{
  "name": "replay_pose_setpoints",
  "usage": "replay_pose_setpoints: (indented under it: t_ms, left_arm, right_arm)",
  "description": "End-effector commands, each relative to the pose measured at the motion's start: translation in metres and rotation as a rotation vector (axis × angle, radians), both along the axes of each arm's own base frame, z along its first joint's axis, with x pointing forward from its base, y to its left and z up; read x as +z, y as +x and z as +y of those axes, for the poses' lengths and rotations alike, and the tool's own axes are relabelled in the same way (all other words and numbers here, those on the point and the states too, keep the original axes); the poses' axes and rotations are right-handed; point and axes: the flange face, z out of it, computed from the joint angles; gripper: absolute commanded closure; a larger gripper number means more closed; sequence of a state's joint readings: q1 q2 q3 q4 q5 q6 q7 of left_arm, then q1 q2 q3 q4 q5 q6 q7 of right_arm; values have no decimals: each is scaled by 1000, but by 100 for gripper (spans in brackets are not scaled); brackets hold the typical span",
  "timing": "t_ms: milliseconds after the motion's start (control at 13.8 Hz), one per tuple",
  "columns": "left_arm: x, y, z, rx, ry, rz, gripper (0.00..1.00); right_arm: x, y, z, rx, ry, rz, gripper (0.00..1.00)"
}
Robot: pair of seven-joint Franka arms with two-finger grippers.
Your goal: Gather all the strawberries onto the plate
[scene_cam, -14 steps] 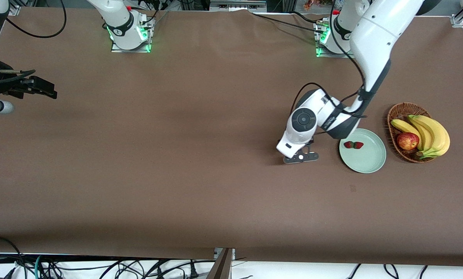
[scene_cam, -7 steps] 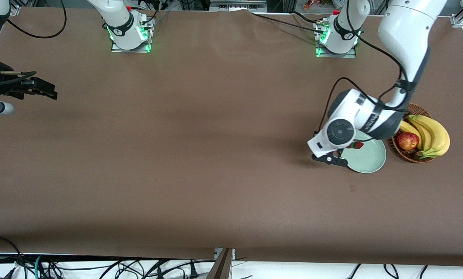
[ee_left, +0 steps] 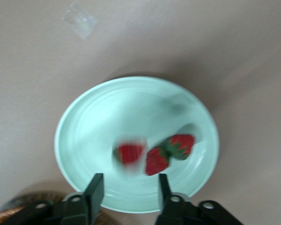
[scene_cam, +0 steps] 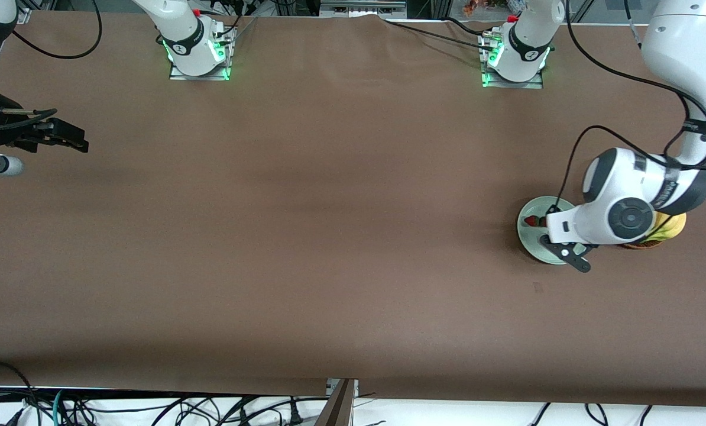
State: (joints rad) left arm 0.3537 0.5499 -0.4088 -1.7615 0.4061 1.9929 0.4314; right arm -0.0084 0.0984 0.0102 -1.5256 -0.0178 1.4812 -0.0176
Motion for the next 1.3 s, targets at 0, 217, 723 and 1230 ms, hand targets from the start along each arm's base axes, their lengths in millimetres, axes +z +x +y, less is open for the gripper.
replay_pose_setpoints:
  t_ms: [0, 217, 723, 1230]
  left_arm:
    - [3, -1, -8, -37, -54, 2, 0]
    - [44, 1, -18, -14, -65, -33, 0]
    - [208, 22, -17, 160, -82, -32, 0]
    - [329, -1, -26, 439, -5, -173, 0]
  right_arm:
    - [5, 1, 0, 0, -15, -13, 0]
    - [8, 2, 1, 0, -12, -19, 0]
    - [8, 2, 3, 3, -14, -22, 0]
    - [8, 4, 1, 1, -13, -25, 0]
